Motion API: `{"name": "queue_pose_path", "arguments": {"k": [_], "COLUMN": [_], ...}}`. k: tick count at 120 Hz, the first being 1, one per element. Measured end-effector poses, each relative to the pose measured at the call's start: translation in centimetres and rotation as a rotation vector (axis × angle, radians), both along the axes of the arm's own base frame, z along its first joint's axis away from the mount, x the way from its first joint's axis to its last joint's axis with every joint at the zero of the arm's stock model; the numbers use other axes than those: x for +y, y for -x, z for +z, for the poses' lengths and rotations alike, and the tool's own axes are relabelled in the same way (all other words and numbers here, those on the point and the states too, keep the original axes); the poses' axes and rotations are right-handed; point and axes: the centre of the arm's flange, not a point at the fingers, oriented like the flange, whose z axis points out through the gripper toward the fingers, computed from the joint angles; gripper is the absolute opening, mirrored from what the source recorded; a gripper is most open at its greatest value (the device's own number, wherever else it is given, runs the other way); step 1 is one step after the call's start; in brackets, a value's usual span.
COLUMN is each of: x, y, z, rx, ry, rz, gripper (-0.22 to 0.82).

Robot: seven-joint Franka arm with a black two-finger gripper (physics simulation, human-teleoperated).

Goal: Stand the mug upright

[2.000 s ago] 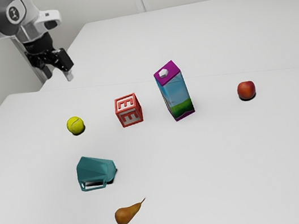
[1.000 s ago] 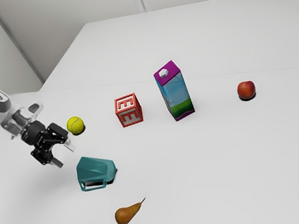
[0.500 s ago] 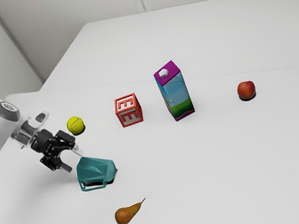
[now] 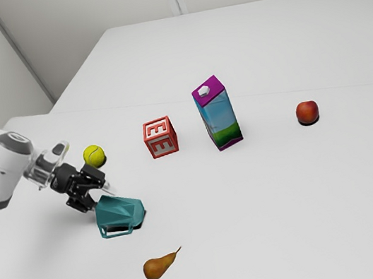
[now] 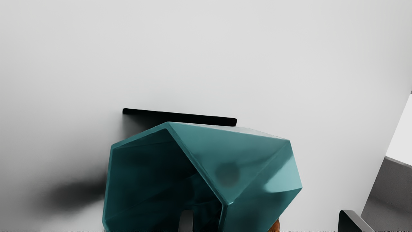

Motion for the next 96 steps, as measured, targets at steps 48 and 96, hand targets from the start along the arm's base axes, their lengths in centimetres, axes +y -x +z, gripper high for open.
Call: {"name": "queue_pose_path", "arguments": {"k": [48,96], "x": [-2.1,-2.9], "y": [-0.1,-0.6], "z": [2.5,3.3], "rx": [-0.037,-0.035], "ry": [0.039,0.030], "rz": [-0.027,-0.040], "gripper": [-0.02,-0.16]}}
